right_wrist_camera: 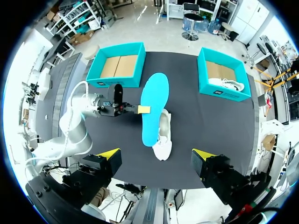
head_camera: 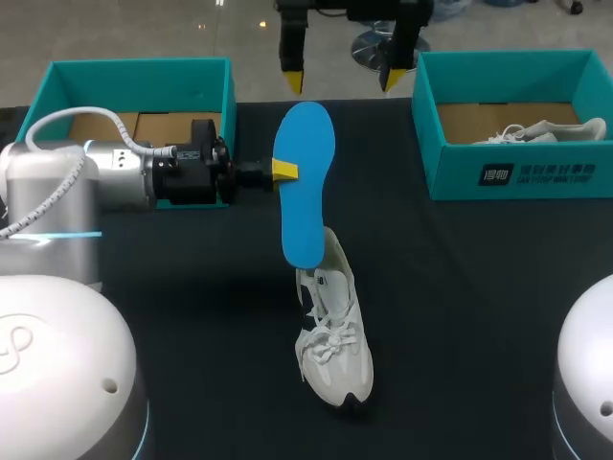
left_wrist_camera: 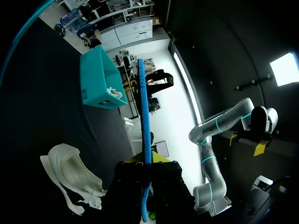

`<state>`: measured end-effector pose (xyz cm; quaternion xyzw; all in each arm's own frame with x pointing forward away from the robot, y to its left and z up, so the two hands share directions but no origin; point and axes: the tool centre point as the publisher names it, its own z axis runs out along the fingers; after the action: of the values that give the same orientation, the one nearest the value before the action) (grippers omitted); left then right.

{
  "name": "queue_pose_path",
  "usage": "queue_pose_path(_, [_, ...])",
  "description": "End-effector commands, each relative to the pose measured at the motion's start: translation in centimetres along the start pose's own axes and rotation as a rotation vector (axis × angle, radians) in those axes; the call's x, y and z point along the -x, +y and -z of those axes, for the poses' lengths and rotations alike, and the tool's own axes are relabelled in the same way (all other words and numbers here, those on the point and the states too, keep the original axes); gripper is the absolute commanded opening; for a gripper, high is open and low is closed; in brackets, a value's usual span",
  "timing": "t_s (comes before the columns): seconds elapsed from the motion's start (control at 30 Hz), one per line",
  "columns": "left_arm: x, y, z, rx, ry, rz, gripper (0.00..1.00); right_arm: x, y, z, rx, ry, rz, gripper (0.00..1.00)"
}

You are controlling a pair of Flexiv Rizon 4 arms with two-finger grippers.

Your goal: Take the shoe out of the shoebox, open the shoe tongue, remove and reinsert the insole, then place the shoe into the shoebox

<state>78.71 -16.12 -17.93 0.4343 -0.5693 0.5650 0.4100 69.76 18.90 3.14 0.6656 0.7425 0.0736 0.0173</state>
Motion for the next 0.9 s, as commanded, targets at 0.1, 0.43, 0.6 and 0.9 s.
queue_pose_path(0.1, [0.0, 0.1, 0.1, 0.0, -0.003, 0.0, 0.0, 0.1, 0.2, 0.0, -0.003, 0.001, 0.0, 1.0])
queue_pose_path(0.43, [0.0, 0.1, 0.1, 0.0, -0.003, 0.0, 0.0, 0.1, 0.2, 0.0, -0.003, 0.001, 0.0, 1.0])
queue_pose_path(0.6, [-3.5, -1.2, 0.6, 0.052, 0.086, -0.443, 0.0, 0.1, 0.2, 0.0, -0.003, 0.001, 0.0, 1.0])
queue_pose_path(0.9, [-4.6, 1.0, 2.0, 0.107, 0.106, -0.708, 0.0, 0.1, 0.2, 0.0, -0.003, 0.001, 0.0, 1.0])
